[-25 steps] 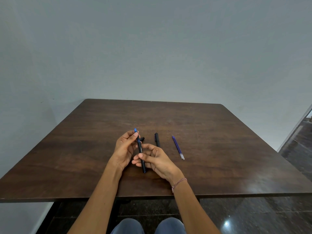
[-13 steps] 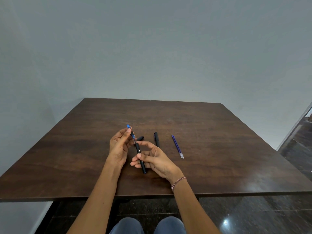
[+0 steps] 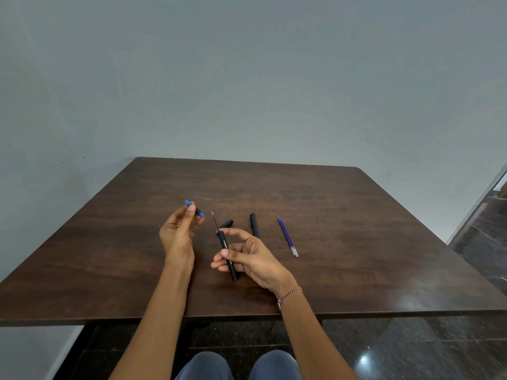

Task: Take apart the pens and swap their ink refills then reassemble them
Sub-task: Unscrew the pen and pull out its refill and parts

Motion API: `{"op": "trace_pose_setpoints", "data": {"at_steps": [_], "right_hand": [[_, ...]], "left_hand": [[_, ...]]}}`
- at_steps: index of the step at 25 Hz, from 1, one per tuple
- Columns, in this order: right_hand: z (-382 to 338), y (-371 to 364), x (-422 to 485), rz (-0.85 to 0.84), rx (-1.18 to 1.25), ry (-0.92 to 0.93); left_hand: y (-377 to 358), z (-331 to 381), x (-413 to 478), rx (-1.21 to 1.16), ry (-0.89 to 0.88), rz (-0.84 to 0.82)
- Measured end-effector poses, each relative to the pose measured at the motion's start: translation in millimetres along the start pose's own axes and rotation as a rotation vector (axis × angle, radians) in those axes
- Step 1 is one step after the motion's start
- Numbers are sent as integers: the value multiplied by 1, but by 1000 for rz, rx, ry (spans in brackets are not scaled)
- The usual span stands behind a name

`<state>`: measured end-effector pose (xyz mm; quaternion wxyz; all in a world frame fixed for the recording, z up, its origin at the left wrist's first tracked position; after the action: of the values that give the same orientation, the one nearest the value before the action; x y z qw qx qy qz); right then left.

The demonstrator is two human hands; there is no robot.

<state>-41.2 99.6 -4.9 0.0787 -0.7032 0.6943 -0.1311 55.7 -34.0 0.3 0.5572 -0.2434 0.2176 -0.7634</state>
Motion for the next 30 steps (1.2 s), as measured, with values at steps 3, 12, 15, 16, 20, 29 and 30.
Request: {"op": "trace_pose_setpoints", "data": {"at_steps": [3,12,15,16,20,29,30], "right_hand": [[-2,1,-1,29,22,23],[-2,5,0,69,73,44],[-4,7,-1,93,67,54],[-5,7,-1,100,65,62],[-7,7,-3,131,77,75],[-11,14,-3,253,-89,182],[-12,16,-3,293,-147,191]], "left_hand": [[-4,8,-3,690,-265,28],[-7,0,-1,1200,-125,80],[-7,1,-1,1210,-90,101],[-7,1,-2,1209,-87,106],[-4,2,-3,1170,-94,132],[5,1,5,365,-105,14],[2,1,4,310,-106,-41]]}}
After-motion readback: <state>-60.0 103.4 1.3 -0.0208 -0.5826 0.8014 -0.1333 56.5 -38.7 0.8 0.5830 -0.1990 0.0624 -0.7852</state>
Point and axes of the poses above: each hand's wrist, its own x-axis towards the middle knuckle, its own y-axis out of the back of the hand, z = x × y, the point moved 6 cm from there along x, towards the middle knuckle, and after that the axes turned 6 degrees about -z, right-handed, at the moved point
